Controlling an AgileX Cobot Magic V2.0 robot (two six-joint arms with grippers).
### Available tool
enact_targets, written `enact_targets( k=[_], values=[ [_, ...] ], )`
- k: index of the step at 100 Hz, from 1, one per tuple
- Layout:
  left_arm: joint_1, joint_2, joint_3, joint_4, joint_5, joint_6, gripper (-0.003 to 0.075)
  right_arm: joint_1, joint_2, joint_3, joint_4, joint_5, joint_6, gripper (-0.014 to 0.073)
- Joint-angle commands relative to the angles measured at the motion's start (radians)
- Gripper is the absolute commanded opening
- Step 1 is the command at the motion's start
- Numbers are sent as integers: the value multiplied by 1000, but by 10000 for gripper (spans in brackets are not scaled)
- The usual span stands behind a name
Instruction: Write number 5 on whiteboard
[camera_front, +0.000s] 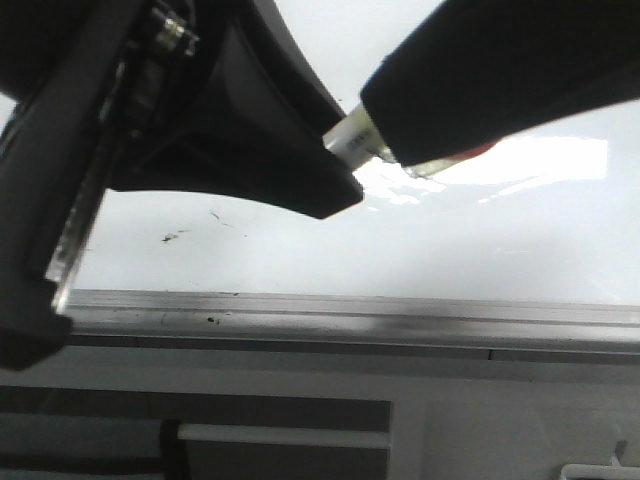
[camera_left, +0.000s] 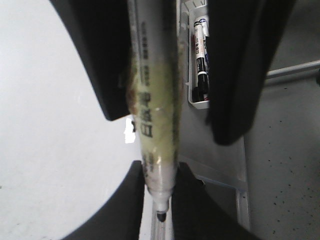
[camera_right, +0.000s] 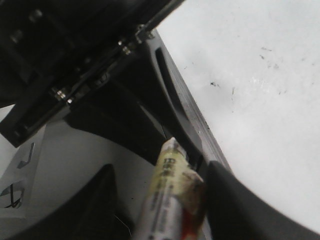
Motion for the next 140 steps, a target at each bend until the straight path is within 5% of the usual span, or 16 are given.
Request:
enact_targets(
  k=[1, 14, 34, 58, 70, 102, 118, 140],
  values=[
    [-7, -23, -34, -5, -63, -6, -20, 6, -5, -36, 34, -41, -16, 193],
    [-7, -23, -34, -5, -63, -6, -20, 6, -5, -36, 34, -28, -16, -73],
    [-7, -25, -37, -27, -76, -92, 13, 6, -5, -36, 34, -1, -16, -62],
    [60, -132, -46, -27, -43, -307, 367, 6, -73, -36, -25, -33, -16, -61],
    [124, -253, -33, -28, -35, -383, 447, -1, -137, -36, -57, -75, -13, -60],
    [328, -575, 216, -176, -158, -581, 423, -41, -203, 23, -70, -133, -3, -41],
    [400, -637, 349, -350, -285, -593, 284, -41, -160, 25, -71, -267, -3, -42],
    [411, -639, 375, -411, -364, -593, 34, -41, -56, -55, -71, -243, -3, -42]
  ],
)
